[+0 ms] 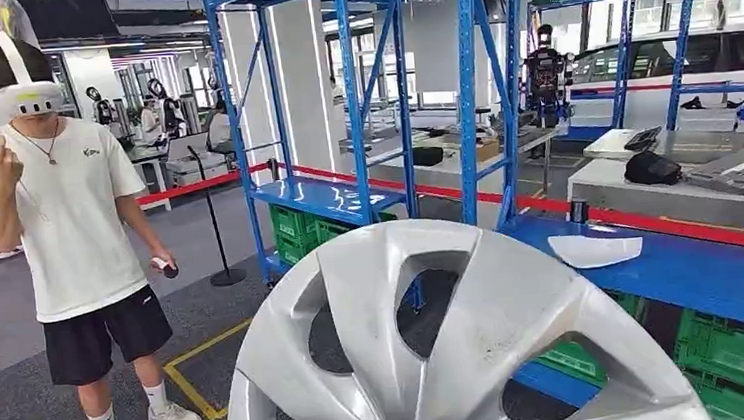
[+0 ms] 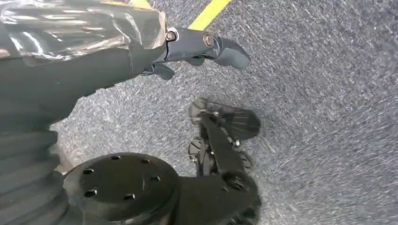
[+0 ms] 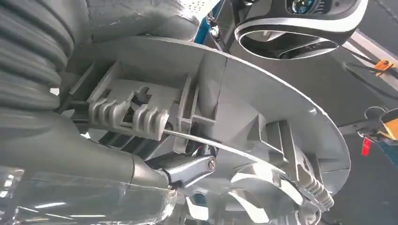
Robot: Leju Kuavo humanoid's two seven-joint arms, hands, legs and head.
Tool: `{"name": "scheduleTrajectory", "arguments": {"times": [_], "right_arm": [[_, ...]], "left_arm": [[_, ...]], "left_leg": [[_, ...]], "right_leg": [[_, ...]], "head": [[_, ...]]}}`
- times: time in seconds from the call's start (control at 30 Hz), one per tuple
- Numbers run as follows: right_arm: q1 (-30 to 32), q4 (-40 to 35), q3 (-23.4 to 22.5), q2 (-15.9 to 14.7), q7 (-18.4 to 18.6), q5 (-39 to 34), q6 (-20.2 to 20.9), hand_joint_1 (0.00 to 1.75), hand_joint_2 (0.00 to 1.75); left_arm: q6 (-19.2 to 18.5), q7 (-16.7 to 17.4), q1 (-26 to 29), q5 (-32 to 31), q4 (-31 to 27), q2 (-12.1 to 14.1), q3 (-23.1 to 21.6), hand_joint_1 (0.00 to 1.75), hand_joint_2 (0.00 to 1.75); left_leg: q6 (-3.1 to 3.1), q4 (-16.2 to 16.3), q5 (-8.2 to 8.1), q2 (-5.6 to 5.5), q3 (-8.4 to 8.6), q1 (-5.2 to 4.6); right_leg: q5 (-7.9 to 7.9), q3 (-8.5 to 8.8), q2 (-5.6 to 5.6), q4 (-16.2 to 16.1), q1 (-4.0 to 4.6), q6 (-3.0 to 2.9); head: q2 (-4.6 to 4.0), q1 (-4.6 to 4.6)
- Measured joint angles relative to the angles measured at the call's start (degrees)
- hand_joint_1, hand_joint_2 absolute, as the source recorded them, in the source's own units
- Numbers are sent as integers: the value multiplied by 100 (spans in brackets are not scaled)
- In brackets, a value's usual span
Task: Take the parts from the cabinet and place them on the table.
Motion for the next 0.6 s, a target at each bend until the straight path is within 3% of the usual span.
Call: {"name": "scheduleTrajectory", "arguments": {"times": [0.03,0.07,0.13,0.17,0.2,0.27,0.3,0.33,0.37,0.43,0.5,0.53,0.57,0.6], "right_arm": [[1,0,0,-2,0,2,0,175,175],[0,0,0,-2,0,2,0,175,175],[-4,0,0,2,0,2,0,175,175],[-5,0,0,4,0,2,0,175,175],[-4,0,0,0,0,2,0,175,175],[-1,0,0,2,0,4,-2,175,175],[-2,0,2,4,0,13,-4,175,175],[-3,-4,2,4,0,17,-4,175,175],[-3,-7,0,0,0,22,-9,175,175],[0,-11,-4,-9,0,26,-13,175,175],[13,-11,-4,-18,4,44,-13,175,175],[24,-11,-4,-24,4,44,-13,175,175],[26,-11,-4,-28,4,44,-13,175,175],[23,-11,-4,-28,4,46,-13,175,175]], "left_arm": [[0,2,2,-4,0,-7,7,0,175],[0,2,1,-9,0,-9,22,0,175],[0,2,0,-17,0,-9,46,0,175],[0,2,-5,-17,0,4,55,0,175],[0,2,-18,-22,0,4,68,0,175],[0,2,-18,-35,0,7,81,0,175],[2,2,-12,-37,0,20,87,0,175],[2,2,-11,-44,0,20,90,0,175],[0,2,-8,-52,-2,7,90,0,175],[0,2,-24,-63,-2,7,98,0,175],[0,2,-21,-79,0,4,120,0,175],[-2,2,-19,-85,0,4,131,0,175],[-2,2,-19,-87,0,0,133,0,175],[-7,2,-20,-92,0,-7,136,0,175]], "left_leg": [[0,1,64,11,-12,2],[12,-266,240,15,107,2],[67,-1303,720,79,643,-9],[117,-1723,784,232,859,-44],[136,-1784,736,265,879,-96],[173,-1781,740,191,847,-119],[206,-1795,754,152,843,-125],[263,-1880,816,119,941,-88],[284,-1934,848,87,953,-71],[328,-1933,875,29,940,-61],[328,-1929,875,-48,931,-64],[328,-1928,875,-83,933,-62],[324,-1923,873,-132,939,-58],[317,-1911,868,-176,940,-52]], "right_leg": [[-2,3,-21,1,5,-1],[-4,7,-45,1,7,-1],[-7,25,-82,-1,19,1],[-8,31,-97,-4,21,3],[-21,13,-119,6,78,31],[-21,10,-171,-2,51,65],[-13,26,-205,-29,46,112],[-32,25,-215,-23,63,141],[-106,-43,-130,96,43,142],[-476,-378,-9,834,35,93],[-778,-840,29,1791,33,107],[-755,-898,31,1877,29,144],[-625,-805,32,1663,13,206],[-429,-607,36,1235,-10,270]], "head": [[0,2],[0,0],[0,0],[0,-2],[0,2],[0,9],[0,4],[0,7],[0,16],[0,26],[0,30],[0,33],[0,33],[0,35]]}}
